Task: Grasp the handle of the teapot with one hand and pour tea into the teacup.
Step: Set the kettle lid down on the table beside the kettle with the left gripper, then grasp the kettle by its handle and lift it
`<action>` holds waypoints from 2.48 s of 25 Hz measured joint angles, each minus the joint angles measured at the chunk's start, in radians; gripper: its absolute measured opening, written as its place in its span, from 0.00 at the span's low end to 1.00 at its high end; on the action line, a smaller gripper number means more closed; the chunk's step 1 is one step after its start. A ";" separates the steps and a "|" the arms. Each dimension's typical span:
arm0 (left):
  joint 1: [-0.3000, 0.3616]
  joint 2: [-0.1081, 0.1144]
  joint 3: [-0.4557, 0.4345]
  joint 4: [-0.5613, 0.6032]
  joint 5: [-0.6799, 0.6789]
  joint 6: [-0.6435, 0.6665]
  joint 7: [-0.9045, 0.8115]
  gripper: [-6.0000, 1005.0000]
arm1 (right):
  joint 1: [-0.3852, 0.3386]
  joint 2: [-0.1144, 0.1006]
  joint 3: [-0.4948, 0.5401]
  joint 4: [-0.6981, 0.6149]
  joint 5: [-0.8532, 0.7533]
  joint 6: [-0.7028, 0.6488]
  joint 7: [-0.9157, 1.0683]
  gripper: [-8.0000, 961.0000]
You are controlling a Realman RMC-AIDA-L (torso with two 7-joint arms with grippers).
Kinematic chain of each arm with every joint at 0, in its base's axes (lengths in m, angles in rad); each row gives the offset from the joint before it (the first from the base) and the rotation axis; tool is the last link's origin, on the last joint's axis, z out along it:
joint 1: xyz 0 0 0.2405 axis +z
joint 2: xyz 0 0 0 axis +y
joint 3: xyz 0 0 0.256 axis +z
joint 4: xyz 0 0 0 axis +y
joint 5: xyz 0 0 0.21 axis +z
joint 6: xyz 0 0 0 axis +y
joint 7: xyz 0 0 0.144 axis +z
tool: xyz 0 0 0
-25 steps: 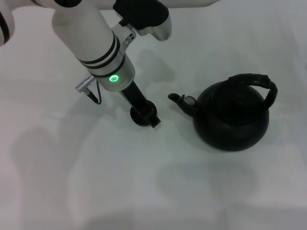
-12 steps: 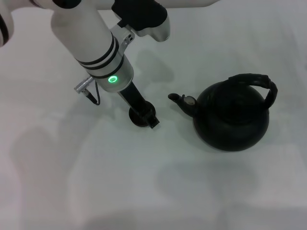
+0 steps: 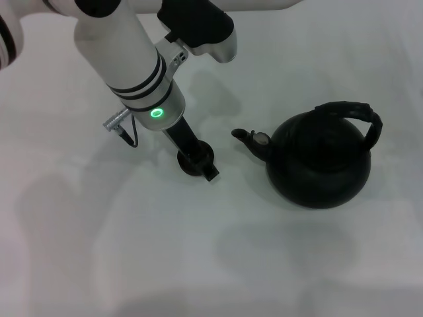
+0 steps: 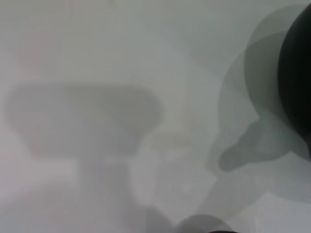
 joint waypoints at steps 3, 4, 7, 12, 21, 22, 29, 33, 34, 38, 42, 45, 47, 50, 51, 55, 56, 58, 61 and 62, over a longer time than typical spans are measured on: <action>0.001 0.002 0.001 0.001 0.001 0.004 -0.005 0.79 | -0.001 0.000 0.000 0.000 0.000 0.000 0.000 0.91; 0.001 0.002 0.001 0.002 0.002 0.005 -0.005 0.79 | -0.001 0.000 0.000 0.000 0.000 -0.001 0.000 0.91; 0.004 0.003 0.001 0.007 0.003 0.004 -0.006 0.79 | -0.001 0.000 0.000 0.001 0.000 -0.001 0.000 0.91; 0.011 0.004 0.001 0.028 0.005 -0.003 -0.002 0.84 | -0.001 0.000 0.000 0.001 0.000 -0.003 0.000 0.91; 0.076 0.009 -0.006 0.159 0.028 -0.040 0.000 0.87 | 0.000 0.000 0.000 -0.001 0.000 -0.004 0.000 0.91; 0.090 0.009 -0.008 0.182 0.047 -0.054 -0.002 0.87 | 0.000 0.000 0.000 -0.001 0.000 -0.004 0.000 0.91; 0.164 0.009 -0.056 0.270 0.121 -0.085 -0.009 0.87 | -0.003 -0.001 0.000 -0.004 0.000 -0.017 0.000 0.91; 0.220 0.010 -0.083 0.341 0.151 -0.099 -0.006 0.87 | -0.004 -0.002 0.000 -0.006 0.000 -0.026 0.000 0.91; 0.238 0.010 -0.085 0.366 0.152 -0.103 0.001 0.87 | -0.004 -0.002 0.000 -0.007 0.000 -0.026 0.000 0.91; 0.322 0.011 -0.096 0.488 0.144 -0.116 0.056 0.87 | -0.006 -0.004 0.000 -0.010 0.000 -0.029 0.000 0.91; 0.444 0.011 -0.125 0.629 0.089 -0.120 0.168 0.87 | -0.027 -0.008 -0.002 -0.025 0.000 -0.069 0.001 0.91; 0.538 0.012 -0.158 0.689 -0.026 -0.118 0.323 0.87 | -0.073 -0.008 -0.059 -0.071 0.000 -0.125 0.010 0.90; 0.609 0.012 -0.195 0.709 -0.123 -0.113 0.456 0.87 | -0.106 -0.009 -0.138 -0.127 0.000 -0.140 0.057 0.90; 0.711 0.012 -0.278 0.688 -0.326 -0.109 0.677 0.87 | -0.171 -0.012 -0.260 -0.245 0.000 -0.118 0.182 0.90; 0.732 0.011 -0.305 0.668 -0.393 -0.109 0.742 0.87 | -0.199 -0.012 -0.297 -0.294 -0.005 -0.103 0.227 0.90; 0.802 0.011 -0.442 0.520 -0.652 -0.111 0.974 0.87 | -0.341 -0.010 -0.394 -0.565 -0.119 -0.044 0.444 0.90; 0.813 0.010 -0.476 0.475 -0.712 -0.110 1.026 0.87 | -0.378 -0.007 -0.406 -0.653 -0.182 -0.022 0.517 0.90; 0.823 0.010 -0.532 0.377 -0.815 -0.115 1.133 0.87 | -0.443 -0.001 -0.432 -0.831 -0.322 0.017 0.686 0.90; 0.827 0.012 -0.611 0.180 -0.982 -0.146 1.341 0.87 | -0.496 0.003 -0.465 -1.004 -0.483 0.030 0.863 0.90; 0.827 0.012 -0.631 0.132 -1.022 -0.156 1.399 0.87 | -0.504 0.004 -0.474 -1.041 -0.516 0.025 0.902 0.90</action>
